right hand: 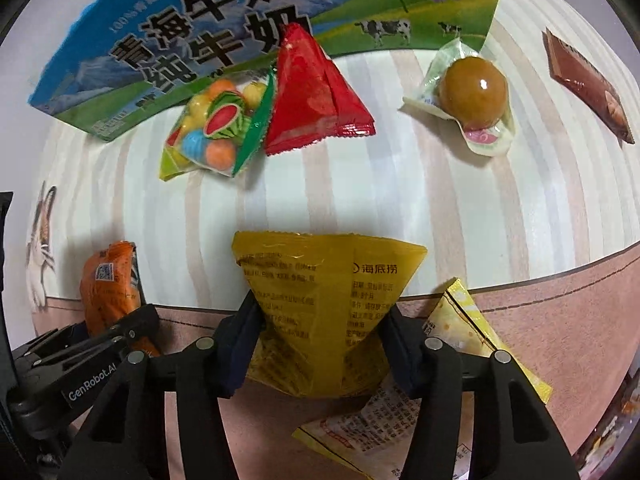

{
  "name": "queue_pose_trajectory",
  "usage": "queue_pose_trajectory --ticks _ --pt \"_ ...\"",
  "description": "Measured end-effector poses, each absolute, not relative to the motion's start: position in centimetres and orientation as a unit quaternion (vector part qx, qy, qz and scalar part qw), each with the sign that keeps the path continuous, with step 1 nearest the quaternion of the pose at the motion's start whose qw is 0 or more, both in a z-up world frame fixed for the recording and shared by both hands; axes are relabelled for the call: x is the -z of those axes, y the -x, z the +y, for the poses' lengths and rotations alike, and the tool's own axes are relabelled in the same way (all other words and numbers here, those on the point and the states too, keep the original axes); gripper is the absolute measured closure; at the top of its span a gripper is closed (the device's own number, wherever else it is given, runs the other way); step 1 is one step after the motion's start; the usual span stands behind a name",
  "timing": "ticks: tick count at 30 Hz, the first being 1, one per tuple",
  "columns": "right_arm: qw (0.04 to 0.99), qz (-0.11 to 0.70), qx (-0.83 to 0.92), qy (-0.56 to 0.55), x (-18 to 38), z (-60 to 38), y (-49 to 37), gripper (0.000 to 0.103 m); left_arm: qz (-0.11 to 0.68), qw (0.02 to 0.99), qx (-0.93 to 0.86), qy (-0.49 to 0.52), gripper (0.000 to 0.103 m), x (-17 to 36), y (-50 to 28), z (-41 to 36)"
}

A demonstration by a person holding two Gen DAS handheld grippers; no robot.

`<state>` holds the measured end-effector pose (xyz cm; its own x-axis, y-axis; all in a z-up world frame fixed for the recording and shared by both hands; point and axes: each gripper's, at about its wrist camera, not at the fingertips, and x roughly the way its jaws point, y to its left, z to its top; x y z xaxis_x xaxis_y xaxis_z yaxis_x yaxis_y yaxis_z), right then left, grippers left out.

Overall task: Organize snacks
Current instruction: 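Grasp another orange chip bag with the left tool while the right tool grasps a yellow bag, then lift both held bags toward the cardboard box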

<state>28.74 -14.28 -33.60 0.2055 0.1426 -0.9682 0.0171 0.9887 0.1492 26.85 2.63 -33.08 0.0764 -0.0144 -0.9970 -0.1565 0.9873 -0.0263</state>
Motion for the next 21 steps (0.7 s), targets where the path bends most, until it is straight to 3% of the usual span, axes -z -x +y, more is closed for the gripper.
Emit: queue_pose_trajectory --ticks 10,21 --pt "0.783 0.606 -0.102 -0.093 27.6 -14.5 -27.9 0.048 0.641 0.765 -0.029 0.052 0.055 27.7 -25.2 2.0" --pt "0.81 0.552 -0.151 -0.126 18.2 -16.2 -30.9 0.049 0.572 0.817 0.019 0.071 0.055 16.9 -27.9 0.5"
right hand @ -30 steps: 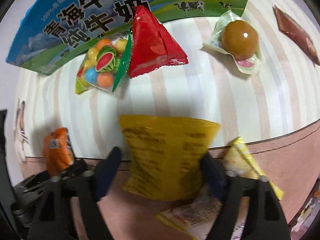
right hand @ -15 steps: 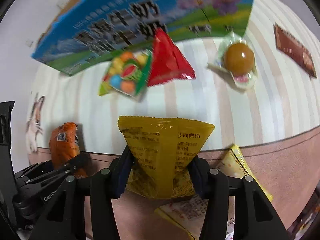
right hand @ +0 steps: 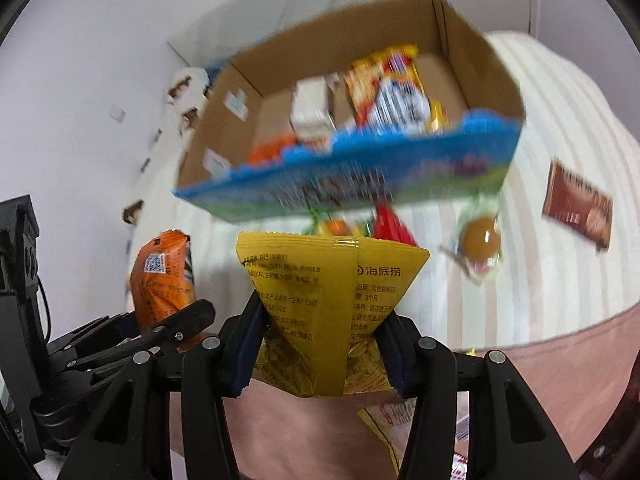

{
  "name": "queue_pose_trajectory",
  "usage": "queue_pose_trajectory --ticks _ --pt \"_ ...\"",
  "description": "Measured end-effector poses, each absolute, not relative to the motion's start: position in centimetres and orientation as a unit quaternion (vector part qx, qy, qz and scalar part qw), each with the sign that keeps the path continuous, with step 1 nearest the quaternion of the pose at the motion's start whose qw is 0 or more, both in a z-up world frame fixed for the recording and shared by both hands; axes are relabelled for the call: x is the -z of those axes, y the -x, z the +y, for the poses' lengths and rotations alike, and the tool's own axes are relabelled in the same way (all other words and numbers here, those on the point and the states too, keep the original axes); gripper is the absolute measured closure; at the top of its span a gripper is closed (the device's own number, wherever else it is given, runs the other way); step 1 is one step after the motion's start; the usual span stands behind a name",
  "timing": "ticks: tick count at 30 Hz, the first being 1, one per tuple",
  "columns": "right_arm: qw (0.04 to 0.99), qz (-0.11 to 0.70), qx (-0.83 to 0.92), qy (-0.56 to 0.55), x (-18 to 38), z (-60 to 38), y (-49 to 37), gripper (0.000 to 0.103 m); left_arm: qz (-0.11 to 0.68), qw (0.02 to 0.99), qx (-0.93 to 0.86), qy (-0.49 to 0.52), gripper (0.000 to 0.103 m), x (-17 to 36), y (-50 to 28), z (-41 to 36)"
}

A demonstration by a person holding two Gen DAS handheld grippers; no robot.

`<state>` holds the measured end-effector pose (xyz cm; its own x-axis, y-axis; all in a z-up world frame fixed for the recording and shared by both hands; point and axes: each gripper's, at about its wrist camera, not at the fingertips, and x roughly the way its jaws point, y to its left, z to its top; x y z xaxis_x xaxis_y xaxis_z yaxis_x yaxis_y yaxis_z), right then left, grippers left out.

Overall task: Organize snacks
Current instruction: 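Lift both held bags toward the cardboard box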

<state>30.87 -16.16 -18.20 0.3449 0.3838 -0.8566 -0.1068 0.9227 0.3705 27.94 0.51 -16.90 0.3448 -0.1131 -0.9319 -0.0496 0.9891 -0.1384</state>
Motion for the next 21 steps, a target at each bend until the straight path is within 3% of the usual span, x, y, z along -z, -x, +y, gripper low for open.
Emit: queue_pose_trajectory --ticks 11,21 --pt "0.835 0.503 -0.171 -0.142 12.0 -16.6 -37.1 0.049 0.53 0.843 0.054 0.069 0.055 9.9 -36.5 -0.2" --pt "0.833 0.527 -0.118 -0.121 13.2 -18.1 -50.0 0.049 0.589 0.806 0.048 0.023 0.055 13.7 -50.0 -0.9"
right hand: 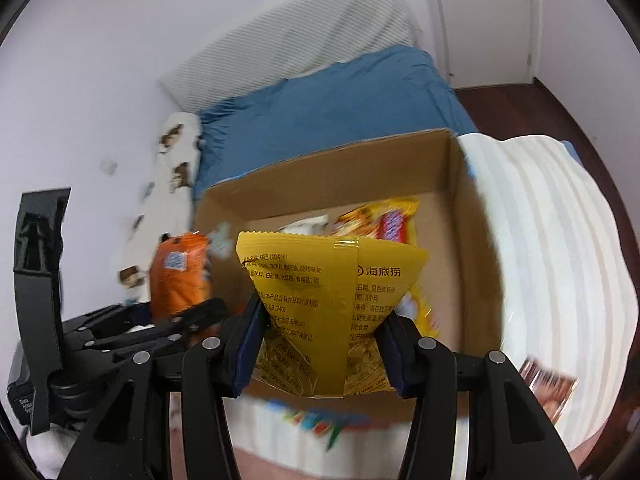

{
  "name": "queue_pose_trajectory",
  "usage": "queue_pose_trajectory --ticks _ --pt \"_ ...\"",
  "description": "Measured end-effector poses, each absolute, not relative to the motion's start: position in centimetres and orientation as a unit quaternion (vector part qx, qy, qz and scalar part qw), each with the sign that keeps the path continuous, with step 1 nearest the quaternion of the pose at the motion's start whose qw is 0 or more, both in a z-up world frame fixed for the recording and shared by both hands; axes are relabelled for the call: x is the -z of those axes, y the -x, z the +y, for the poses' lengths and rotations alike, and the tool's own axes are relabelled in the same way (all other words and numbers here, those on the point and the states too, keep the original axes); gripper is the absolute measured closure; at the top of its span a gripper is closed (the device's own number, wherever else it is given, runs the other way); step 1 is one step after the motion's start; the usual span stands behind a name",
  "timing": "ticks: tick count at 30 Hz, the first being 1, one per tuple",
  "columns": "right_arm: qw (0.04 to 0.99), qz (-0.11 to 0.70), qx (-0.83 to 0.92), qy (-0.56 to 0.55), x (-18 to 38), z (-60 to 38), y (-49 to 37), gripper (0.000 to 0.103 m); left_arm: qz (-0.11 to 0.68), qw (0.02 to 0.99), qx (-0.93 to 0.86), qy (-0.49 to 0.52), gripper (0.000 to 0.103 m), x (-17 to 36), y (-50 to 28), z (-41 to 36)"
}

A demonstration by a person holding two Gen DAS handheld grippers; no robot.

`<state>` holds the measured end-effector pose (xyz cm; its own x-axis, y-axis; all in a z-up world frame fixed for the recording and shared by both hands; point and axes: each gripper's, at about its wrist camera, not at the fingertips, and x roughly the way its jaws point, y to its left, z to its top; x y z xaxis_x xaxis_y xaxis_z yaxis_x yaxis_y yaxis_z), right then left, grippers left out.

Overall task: Organize snacks
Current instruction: 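Lift both held bags toward the cardboard box, then lower both bags into the box and open both tools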

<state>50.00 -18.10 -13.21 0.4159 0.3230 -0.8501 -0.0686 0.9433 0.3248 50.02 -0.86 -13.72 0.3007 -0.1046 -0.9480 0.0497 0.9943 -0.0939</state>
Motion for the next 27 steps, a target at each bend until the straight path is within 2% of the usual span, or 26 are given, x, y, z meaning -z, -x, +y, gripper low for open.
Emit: queue_pose_trajectory --ticks 6,15,16,17,18,20,22,24,27 --pt "0.81 0.572 -0.069 -0.112 16.5 -20.5 -55.5 0.049 0.643 0.765 0.024 0.006 0.055 18.5 -55.7 0.2" --pt "0.792 0.599 -0.035 -0.111 20.0 -21.6 -59.1 0.047 0.685 0.729 0.011 0.014 0.054 22.2 -58.6 1.3" --pt "0.79 0.602 -0.032 -0.113 20.2 -21.5 -59.3 0.045 0.691 0.723 0.013 0.02 0.054 22.5 -58.7 1.4" --pt "0.785 0.609 -0.023 -0.111 20.4 -21.4 -59.6 0.028 0.694 0.719 0.015 0.03 0.054 22.7 -58.8 1.5" --pt "0.781 0.615 -0.017 -0.111 20.7 -21.4 -59.7 0.023 0.696 0.717 0.012 0.035 0.053 22.9 -58.8 1.7" --pt "0.777 0.618 -0.02 -0.117 20.9 -21.4 -59.9 0.018 0.693 0.719 0.015 0.049 0.042 22.9 -58.8 2.1" --pt "0.777 0.62 -0.02 -0.103 21.0 -20.9 -59.9 0.015 0.692 0.719 0.016 0.059 0.021 22.8 -58.7 2.5" --pt "0.774 0.625 -0.023 -0.096 21.3 -20.4 -59.9 0.009 0.69 0.721 0.017 0.063 0.016 22.5 -58.6 2.6" --pt "0.773 0.629 -0.02 -0.081 21.5 -19.6 -59.5 0.008 0.685 0.725 0.016 0.064 0.015 22.2 -58.3 2.7"
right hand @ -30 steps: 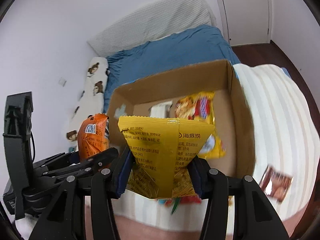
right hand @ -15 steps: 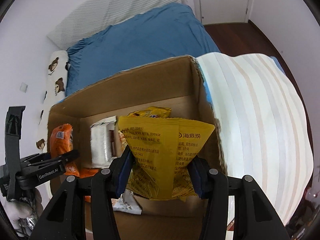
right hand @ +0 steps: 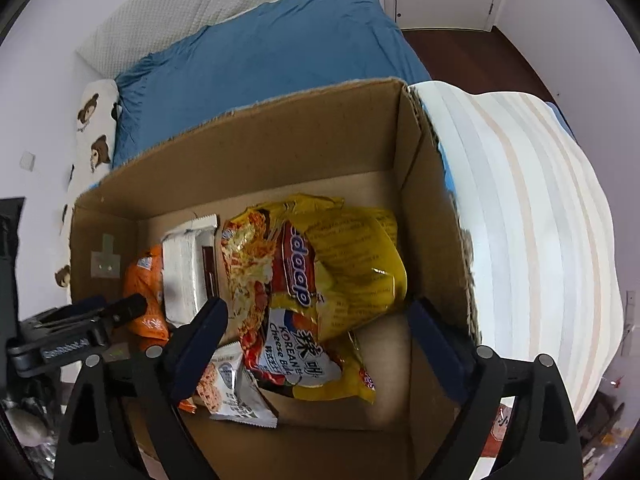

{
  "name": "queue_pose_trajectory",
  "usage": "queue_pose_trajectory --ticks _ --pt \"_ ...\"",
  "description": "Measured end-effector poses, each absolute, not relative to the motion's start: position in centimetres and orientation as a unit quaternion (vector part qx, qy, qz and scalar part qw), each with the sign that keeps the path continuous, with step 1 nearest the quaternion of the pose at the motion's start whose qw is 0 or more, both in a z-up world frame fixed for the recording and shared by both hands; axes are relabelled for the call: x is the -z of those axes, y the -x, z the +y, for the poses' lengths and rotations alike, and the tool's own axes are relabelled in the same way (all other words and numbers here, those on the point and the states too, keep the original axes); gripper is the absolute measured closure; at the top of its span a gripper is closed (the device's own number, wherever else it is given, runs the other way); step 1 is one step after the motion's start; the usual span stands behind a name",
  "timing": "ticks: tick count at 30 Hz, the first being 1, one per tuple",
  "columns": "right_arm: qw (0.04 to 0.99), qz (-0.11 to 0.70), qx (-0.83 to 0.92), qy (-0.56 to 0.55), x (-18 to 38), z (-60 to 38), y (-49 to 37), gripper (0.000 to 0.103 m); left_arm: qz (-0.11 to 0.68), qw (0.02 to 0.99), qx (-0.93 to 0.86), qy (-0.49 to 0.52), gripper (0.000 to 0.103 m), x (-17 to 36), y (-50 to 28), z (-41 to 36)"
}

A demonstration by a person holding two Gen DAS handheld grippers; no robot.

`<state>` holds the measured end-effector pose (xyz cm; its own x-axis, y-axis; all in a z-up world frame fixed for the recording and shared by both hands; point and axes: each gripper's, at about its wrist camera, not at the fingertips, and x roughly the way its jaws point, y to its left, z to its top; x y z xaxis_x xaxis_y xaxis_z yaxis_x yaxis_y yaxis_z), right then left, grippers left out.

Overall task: Organize snacks
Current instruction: 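Lower both bags into the box and open both tools, then withdraw both tools from the box back toward the snacks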

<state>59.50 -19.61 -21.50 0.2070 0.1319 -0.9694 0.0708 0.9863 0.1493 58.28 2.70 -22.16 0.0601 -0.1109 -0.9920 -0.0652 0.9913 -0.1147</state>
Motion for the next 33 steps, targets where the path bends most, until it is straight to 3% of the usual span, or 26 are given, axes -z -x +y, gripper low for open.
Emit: queue_pose_trajectory --ticks 16,33 --pt "0.806 0.591 -0.024 -0.026 19.9 -17.5 -53.3 0.007 0.604 0.795 0.007 0.051 0.015 18.1 -51.1 1.5" --pt "0.874 0.485 -0.026 -0.023 13.4 -17.4 -40.1 0.007 0.473 0.879 -0.027 0.047 0.015 11.1 -37.1 2.5"
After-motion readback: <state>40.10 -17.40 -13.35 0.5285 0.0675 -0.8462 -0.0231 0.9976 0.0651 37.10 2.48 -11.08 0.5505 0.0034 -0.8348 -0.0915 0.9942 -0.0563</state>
